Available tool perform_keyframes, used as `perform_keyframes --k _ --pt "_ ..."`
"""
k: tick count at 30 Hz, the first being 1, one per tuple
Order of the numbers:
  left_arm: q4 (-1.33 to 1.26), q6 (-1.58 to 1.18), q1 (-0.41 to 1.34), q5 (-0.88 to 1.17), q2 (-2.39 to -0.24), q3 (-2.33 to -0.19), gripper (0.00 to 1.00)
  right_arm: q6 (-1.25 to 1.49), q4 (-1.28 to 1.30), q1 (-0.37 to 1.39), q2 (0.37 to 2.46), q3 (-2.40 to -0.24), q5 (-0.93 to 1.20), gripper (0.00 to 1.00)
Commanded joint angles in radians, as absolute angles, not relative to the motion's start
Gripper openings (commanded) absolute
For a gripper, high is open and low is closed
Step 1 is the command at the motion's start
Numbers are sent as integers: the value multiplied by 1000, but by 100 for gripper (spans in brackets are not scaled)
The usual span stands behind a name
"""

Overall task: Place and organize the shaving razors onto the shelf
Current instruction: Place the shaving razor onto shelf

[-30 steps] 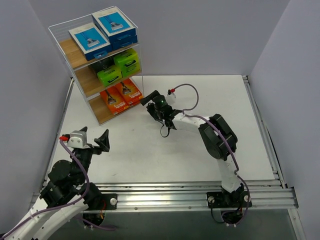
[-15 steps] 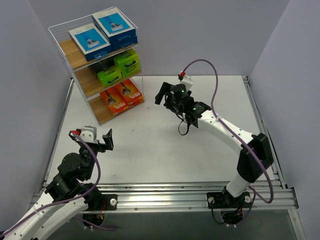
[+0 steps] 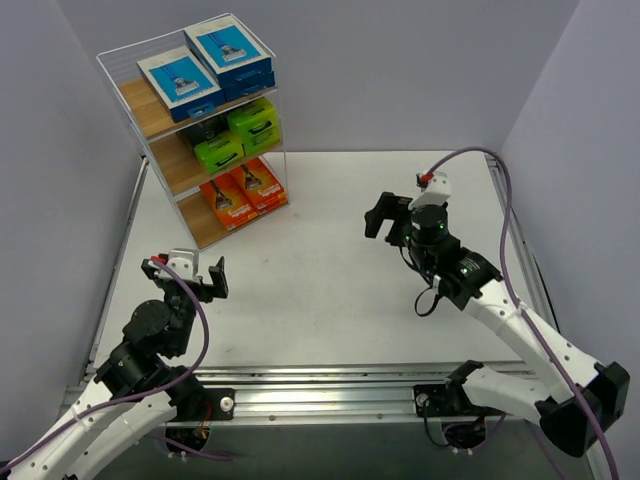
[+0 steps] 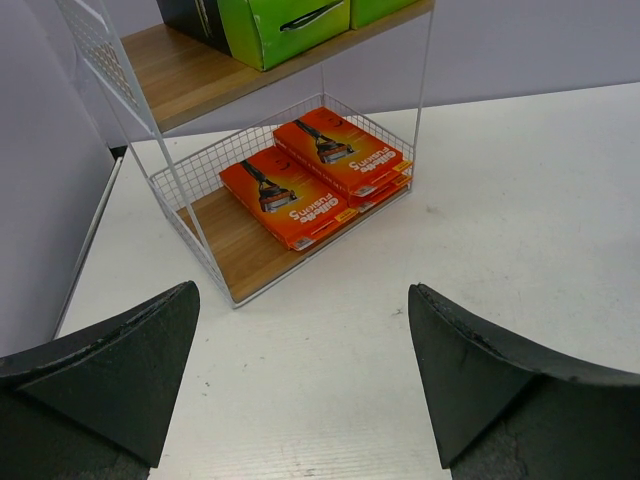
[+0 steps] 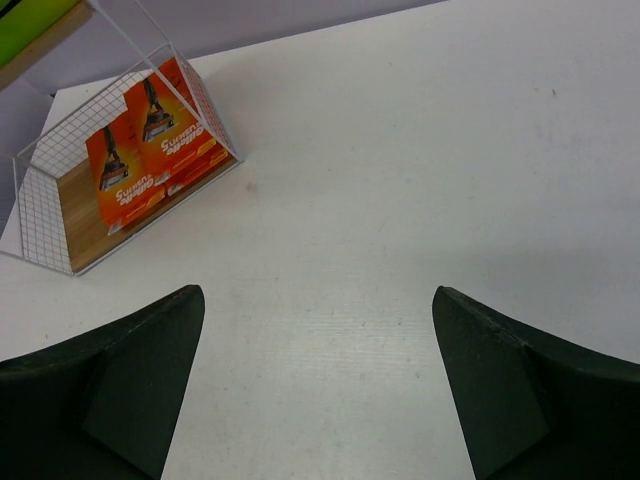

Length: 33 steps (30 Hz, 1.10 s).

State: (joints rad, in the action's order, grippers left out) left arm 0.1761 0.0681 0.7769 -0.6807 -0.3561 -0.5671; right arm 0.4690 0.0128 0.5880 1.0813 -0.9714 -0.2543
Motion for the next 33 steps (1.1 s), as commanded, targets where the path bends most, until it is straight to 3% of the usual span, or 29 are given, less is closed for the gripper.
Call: perform_keyframes --k 1,16,19,24,33 --pt "169 74 772 -695 -350 -594 94 405 -77 587 996 -910 -298 93" --pt "175 87 770 -730 -377 -603 94 348 -112 552 1006 -830 -273 100" --pt "181 89 759 -720 -374 -606 94 350 -110 479 1043 -848 -209 100" --pt "189 87 730 -709 -351 -612 94 380 -184 226 1114 -853 131 99" --pt "184 81 684 -667 -368 -611 94 313 -204 209 1034 -816 78 100"
